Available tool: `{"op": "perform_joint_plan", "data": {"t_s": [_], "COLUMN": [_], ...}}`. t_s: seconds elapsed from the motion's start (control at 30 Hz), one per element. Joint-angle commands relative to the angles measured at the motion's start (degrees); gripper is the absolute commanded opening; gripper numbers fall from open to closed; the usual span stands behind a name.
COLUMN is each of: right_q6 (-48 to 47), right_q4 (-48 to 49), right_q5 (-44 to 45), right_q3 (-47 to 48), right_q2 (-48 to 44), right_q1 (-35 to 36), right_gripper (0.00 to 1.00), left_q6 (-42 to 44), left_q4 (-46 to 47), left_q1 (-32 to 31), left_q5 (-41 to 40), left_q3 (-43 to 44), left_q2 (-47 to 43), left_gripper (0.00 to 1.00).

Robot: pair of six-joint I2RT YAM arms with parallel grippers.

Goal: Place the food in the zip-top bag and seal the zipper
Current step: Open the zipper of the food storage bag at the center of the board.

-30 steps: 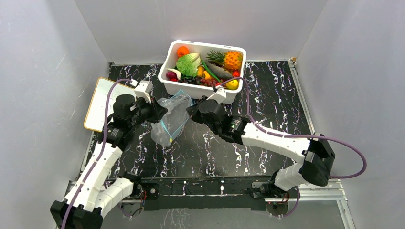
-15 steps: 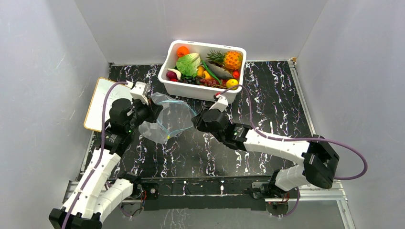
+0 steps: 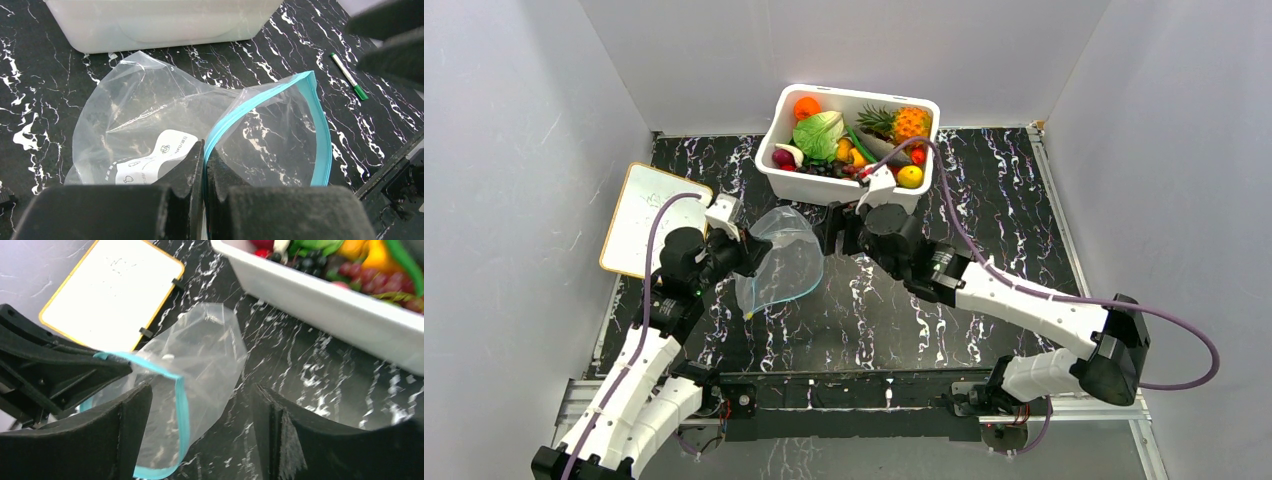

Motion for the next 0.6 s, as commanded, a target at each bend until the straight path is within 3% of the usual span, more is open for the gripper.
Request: {"op": "perform_joint_plan", "data": {"t_s": [0.0, 0.13, 0.37, 0.57], "right_q6": [-14.2, -18.31, -24.99, -32.84], "right_q4": [-2.44, -4.64, -7.85, -6.54], "right_q5": [0.52, -4.32, 3.2, 4.14], "right_q3": [7.04, 11.75, 20.8, 29.02], "right_q2": [-0.29, 3.17, 14.65, 25.78], "right_q1": [-4.09, -12.73, -21.75, -26.95], "right_gripper": [0.71, 0.73, 0.8, 0.87], "left_q6": [1.14, 1.22, 0.53, 0.54], "left_q4": [1.86, 1.31, 1.05, 1.03], "left_q1": [0.11, 0.06, 0.06, 0.12], "left_q5": [1.97, 2.16, 2.98, 3.2], "left_q3": [-0.19, 0.07, 0.25, 0.05], "left_q2": [-0.93, -0.98, -1.48, -1.97], "left_gripper": [0.0, 0.0, 0.0, 0.0]}}
